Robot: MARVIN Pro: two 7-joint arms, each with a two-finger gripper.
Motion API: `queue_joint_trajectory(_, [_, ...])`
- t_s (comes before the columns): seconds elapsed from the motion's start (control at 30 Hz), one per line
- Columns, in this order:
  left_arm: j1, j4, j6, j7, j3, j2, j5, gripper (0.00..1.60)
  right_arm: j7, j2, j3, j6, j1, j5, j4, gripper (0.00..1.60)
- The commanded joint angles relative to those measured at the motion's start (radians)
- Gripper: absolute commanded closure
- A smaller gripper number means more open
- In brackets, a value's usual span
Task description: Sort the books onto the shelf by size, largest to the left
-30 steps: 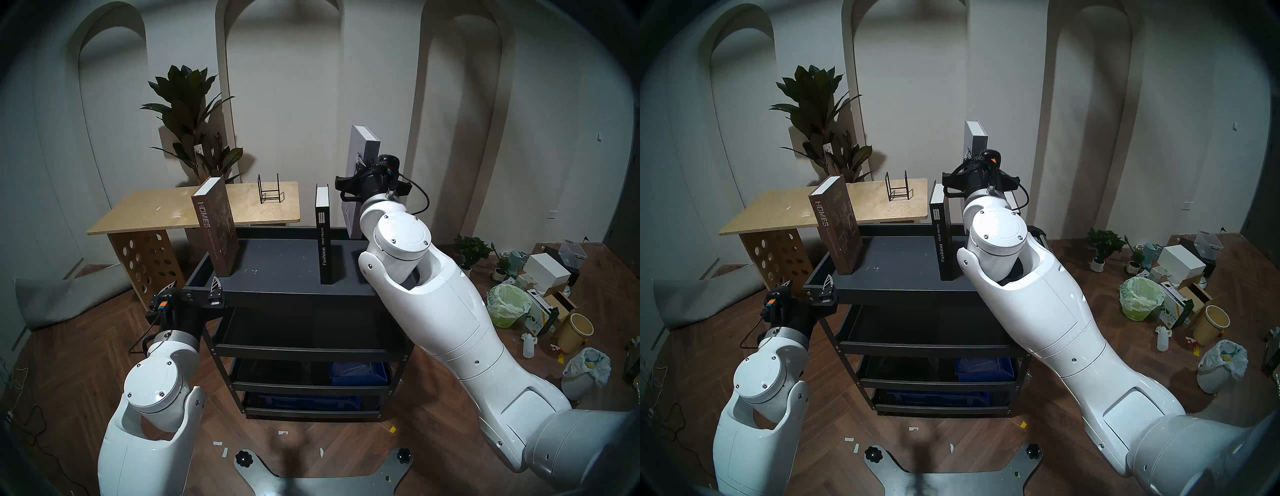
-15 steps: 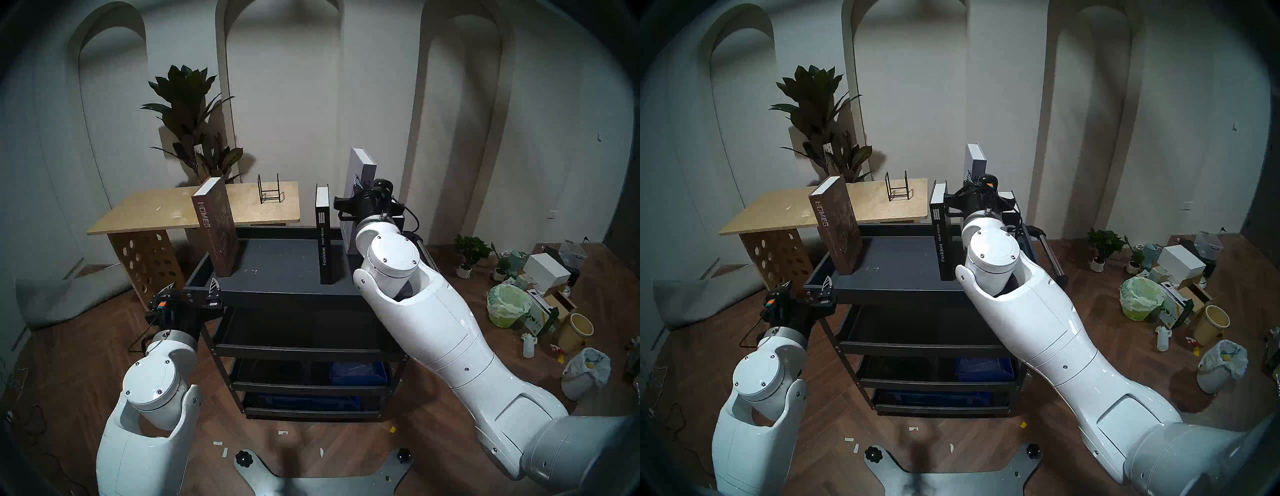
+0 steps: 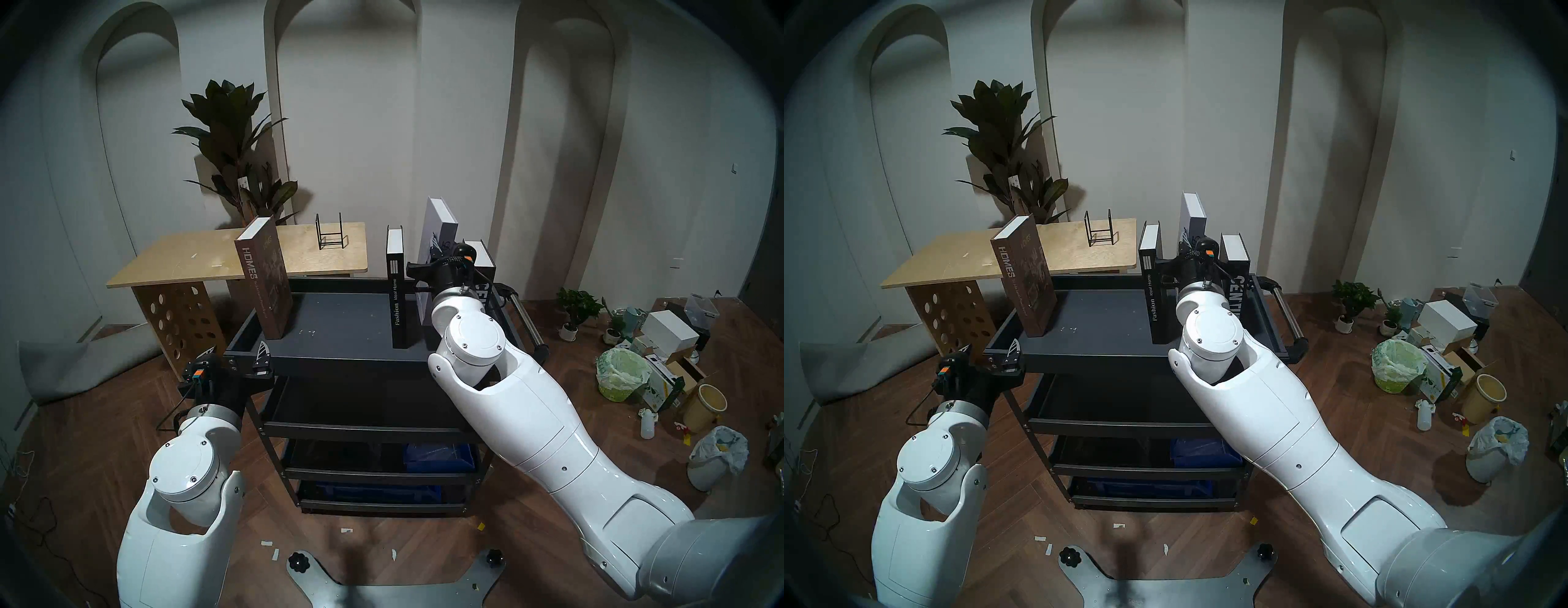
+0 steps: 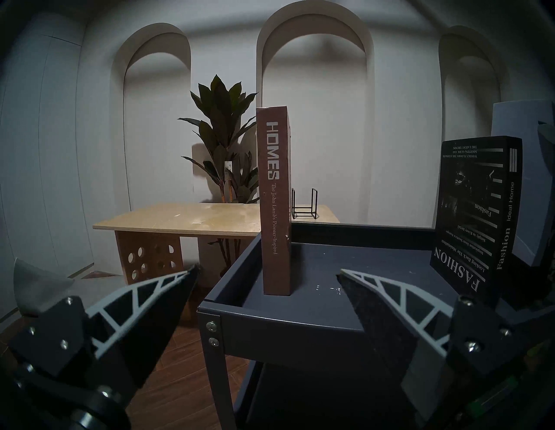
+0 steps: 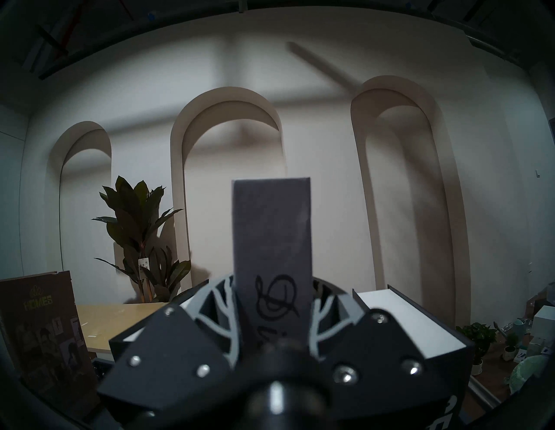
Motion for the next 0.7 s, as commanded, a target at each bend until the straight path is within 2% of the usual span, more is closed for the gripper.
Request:
queue_joint_trajectory(0.0, [-0.013, -0.013, -0.004, 0.001, 0.002, 0.001, 0.004, 0.00, 0.005, -0.011, -0.004, -0.075, 0.020, -0.030, 0.038, 1.60])
queue_joint_trajectory(0.67, [-0.035, 0.013, 0.000, 0.001, 0.000, -0.001, 0.000, 0.00, 0.028, -0.037, -0.022, -0.124, 0.038, -0.030, 0.153, 1.60])
